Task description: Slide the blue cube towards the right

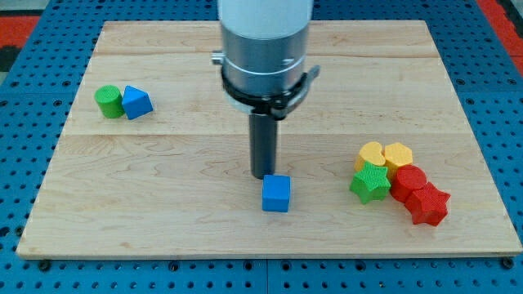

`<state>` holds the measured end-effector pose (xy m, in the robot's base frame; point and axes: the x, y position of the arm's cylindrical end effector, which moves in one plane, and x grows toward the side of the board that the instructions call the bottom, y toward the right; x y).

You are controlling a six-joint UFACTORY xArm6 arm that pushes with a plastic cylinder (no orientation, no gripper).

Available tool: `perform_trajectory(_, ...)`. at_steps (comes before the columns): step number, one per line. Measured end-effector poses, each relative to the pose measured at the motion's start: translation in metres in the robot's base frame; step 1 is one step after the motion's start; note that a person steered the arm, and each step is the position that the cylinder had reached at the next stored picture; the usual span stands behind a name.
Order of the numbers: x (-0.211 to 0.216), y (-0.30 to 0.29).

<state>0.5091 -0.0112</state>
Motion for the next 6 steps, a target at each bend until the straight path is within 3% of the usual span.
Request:
perform_trajectory(2,0.037,0.000)
perform_trajectory(6,0.051,0.119)
